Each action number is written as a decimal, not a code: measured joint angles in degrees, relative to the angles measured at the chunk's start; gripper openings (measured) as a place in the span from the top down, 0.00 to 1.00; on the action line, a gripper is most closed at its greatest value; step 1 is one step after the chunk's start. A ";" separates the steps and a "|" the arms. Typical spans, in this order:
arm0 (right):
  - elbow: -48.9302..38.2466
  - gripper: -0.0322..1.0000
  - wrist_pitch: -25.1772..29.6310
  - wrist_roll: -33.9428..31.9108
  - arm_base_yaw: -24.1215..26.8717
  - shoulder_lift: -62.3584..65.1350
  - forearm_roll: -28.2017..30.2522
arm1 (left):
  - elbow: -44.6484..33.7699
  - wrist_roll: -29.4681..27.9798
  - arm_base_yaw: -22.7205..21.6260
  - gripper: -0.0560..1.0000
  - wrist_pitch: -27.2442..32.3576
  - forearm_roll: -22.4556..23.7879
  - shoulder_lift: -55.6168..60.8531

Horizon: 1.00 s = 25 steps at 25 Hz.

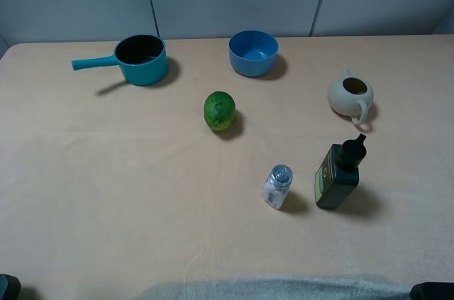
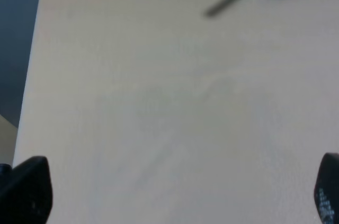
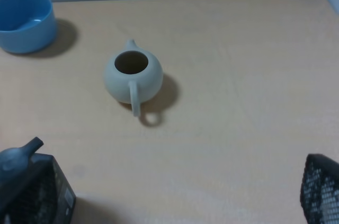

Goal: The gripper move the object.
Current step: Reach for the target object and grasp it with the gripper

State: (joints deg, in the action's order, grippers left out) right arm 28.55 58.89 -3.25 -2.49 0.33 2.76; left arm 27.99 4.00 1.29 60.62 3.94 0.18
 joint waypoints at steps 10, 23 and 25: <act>0.00 0.30 0.00 0.00 0.00 0.00 0.00 | 0.00 0.00 0.00 0.01 0.00 0.00 0.00; 0.80 0.30 0.00 0.00 0.00 -0.04 -0.38 | 0.00 0.00 0.00 0.01 0.00 0.00 0.00; 2.05 0.30 0.00 0.00 0.00 -1.54 -0.69 | 0.00 0.00 0.00 0.01 0.00 0.00 0.00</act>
State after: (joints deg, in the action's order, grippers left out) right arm 30.60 58.89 -3.25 -2.49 -1.21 2.07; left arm 27.99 4.00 1.29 60.62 3.94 0.18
